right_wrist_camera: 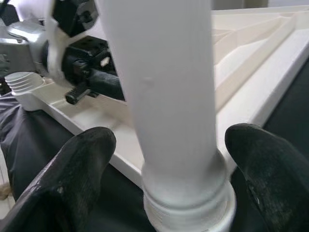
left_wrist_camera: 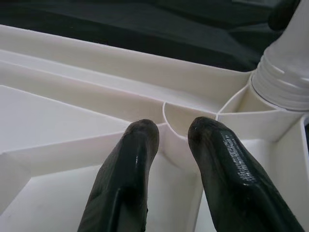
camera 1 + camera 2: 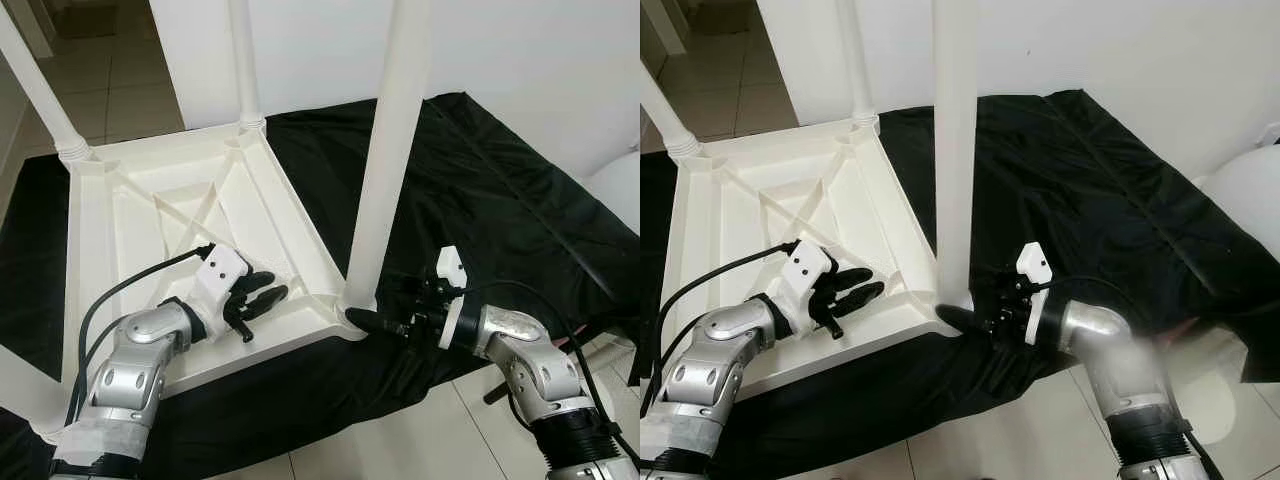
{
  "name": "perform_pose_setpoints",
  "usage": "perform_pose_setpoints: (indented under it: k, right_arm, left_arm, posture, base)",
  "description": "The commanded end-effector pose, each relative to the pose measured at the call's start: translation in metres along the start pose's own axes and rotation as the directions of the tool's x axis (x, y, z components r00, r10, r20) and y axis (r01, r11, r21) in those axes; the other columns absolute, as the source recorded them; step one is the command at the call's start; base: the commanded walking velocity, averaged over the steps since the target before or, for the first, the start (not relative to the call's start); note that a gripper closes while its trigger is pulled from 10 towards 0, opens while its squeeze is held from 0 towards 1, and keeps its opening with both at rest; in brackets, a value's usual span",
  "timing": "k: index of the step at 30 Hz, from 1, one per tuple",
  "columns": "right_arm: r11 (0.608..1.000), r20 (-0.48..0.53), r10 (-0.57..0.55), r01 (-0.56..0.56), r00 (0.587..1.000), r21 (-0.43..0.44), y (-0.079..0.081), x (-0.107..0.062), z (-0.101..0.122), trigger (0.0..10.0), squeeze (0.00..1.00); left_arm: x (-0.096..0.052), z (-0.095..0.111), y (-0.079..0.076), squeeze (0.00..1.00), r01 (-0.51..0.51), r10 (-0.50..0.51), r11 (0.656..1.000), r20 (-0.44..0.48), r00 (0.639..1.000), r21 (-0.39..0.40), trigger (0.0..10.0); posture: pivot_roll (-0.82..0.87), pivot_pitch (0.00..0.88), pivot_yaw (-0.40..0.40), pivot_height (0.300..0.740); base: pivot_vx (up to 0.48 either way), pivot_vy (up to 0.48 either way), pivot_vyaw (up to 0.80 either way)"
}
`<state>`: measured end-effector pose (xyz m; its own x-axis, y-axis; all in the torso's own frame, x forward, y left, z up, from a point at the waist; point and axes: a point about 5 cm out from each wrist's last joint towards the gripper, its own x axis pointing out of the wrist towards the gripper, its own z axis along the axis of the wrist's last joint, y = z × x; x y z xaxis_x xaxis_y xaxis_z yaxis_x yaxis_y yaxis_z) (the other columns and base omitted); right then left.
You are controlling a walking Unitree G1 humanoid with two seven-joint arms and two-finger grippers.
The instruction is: Building children table
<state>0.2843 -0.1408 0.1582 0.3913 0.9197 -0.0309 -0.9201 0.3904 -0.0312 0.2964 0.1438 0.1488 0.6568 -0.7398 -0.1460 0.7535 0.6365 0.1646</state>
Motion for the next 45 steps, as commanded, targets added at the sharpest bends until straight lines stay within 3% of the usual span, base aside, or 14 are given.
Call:
perform_pose_setpoints:
  k: [1, 7, 13, 14, 19, 22, 30, 36, 38, 45]
  right_arm:
    - [1.0, 0.007, -0.01, 0.01, 1.0, -0.027, -0.001, 0.01, 0.001, 10.0, 0.0]
    - [0.983, 0.043, -0.174, 0.176, 0.984, -0.051, -0.017, 0.023, -0.001, 10.0, 0.0]
    - [0.966, 0.068, -0.256, 0.257, 0.964, -0.016, -0.029, 0.023, 0.003, 10.0, 0.0]
    - [0.947, 0.08, -0.318, 0.32, 0.945, -0.019, -0.038, 0.018, 0.005, 10.0, 0.0]
    - [0.932, 0.085, -0.361, 0.363, 0.929, -0.008, -0.045, 0.012, 0.005, 10.0, 0.0]
    - [0.91, 0.079, -0.411, 0.414, 0.908, -0.013, -0.051, -0.001, 0.002, 10.0, 0.0]
    - [0.883, 0.061, -0.468, 0.47, 0.882, -0.017, -0.051, -0.021, -0.006, 10.0, 0.0]
    - [0.864, 0.05, -0.501, 0.503, 0.864, -0.02, -0.048, -0.031, -0.013, 10.0, 0.0]
    - [0.844, 0.053, -0.534, 0.535, 0.844, -0.018, -0.047, -0.038, -0.017, 10.0, 0.0]
    - [0.827, 0.076, -0.56, 0.562, 0.825, -0.006, -0.043, -0.039, -0.018, 10.0, 0.0]
  left_arm:
    - [0.002, -0.002, 0.014, 0.0, -0.256, 0.256, 0.967, -0.016, 0.967, -0.007, 10.0]
    - [0.005, 0.002, 0.023, 0.0, -0.287, 0.287, 0.958, 0.001, 0.958, 0.023, 10.0]
    - [0.011, 0.008, 0.032, 0.0, -0.301, 0.3, 0.953, 0.022, 0.954, 0.023, 10.0]
    - [0.018, 0.012, 0.031, 0.0, -0.266, 0.265, 0.964, 0.041, 0.963, 0.001, 10.0]
    - [0.025, 0.015, 0.028, 0.0, -0.255, 0.255, 0.967, 0.052, 0.965, -0.019, 10.0]
    - [0.033, 0.015, 0.024, 0.0, -0.248, 0.249, 0.969, 0.06, 0.967, -0.015, 10.0]
    - [0.038, 0.015, 0.022, 0.0, -0.255, 0.257, 0.966, 0.074, 0.963, -0.041, 10.0]
    - [0.035, 0.005, 0.004, 0.0, -0.186, 0.189, 0.981, 0.069, 0.98, -0.051, 10.0]
    - [0.032, 0.0, -0.009, 0.0, -0.137, 0.142, 0.989, 0.079, 0.987, -0.063, 10.0]
    - [0.028, -0.006, -0.021, 0.0, -0.101, 0.111, 0.988, 0.083, 0.99, -0.112, 10.0]
  posture:
    - [-0.03, 0.042, -0.012, 0.74]
    - [-0.04, 0.037, -0.033, 0.74]
    - [-0.05, 0.033, -0.044, 0.74]
    - [-0.05, 0.033, -0.044, 0.74]
    - [-0.06, 0.03, -0.045, 0.74]
    - [-0.06, 0.029, -0.044, 0.74]
    - [-0.08, 0.013, -0.029, 0.74]
    - [-0.09, 0.008, -0.013, 0.74]
    - [-0.09, 0.006, -0.008, 0.74]
    - [-0.08, 0.006, 0.004, 0.74]
  base:
    - [0.0, 0.0, 0.0]
    - [0.0, 0.0, 0.0]
    - [0.0, 0.0, 0.0]
    - [0.0, 0.0, 0.0]
    - [0.0, 0.0, 0.0]
    - [0.0, 0.0, 0.0]
    - [0.0, 0.0, 0.0]
    - [0.0, 0.0, 0.0]
    - [0.0, 0.0, 0.0]
    - [0.0, 0.0, 0.0]
